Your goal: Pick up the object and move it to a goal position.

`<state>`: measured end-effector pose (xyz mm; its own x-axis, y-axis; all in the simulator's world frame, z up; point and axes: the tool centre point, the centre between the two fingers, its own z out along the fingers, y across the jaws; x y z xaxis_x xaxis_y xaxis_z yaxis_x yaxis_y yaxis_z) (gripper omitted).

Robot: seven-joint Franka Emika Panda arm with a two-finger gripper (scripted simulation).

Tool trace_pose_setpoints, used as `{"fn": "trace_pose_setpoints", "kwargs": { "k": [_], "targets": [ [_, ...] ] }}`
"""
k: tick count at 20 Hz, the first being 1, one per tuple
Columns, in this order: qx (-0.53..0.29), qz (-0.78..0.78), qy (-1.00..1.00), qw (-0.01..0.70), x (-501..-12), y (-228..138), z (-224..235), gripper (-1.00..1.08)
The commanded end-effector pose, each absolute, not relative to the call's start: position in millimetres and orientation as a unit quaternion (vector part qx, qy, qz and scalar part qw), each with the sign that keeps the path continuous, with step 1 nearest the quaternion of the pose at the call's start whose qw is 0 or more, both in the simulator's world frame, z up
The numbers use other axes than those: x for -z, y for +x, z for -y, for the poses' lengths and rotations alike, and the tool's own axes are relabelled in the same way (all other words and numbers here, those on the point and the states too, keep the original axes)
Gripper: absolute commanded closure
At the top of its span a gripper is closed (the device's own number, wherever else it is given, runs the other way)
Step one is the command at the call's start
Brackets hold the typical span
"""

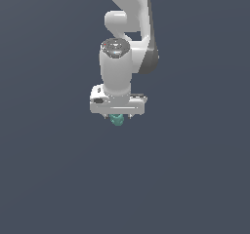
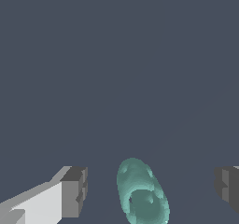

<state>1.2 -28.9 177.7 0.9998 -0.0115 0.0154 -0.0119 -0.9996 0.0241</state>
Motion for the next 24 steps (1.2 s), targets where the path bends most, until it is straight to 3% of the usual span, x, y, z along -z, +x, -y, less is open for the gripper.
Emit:
{"fn": "trace_pose_setpoints", "kwargs": {
  "k": [1,10,24],
  "targets": [
    [-0.008,0.006,1.0,0.012,-177.7,1.2,28.9,-0.92],
    [-0.015,0.044,0.999,0.009,-185.2,0.7,64.5,-0.92],
    [-0.012,-0.009,1.0,0.009,-173.7,-10.2,62.1,-0.92]
  ]
}}
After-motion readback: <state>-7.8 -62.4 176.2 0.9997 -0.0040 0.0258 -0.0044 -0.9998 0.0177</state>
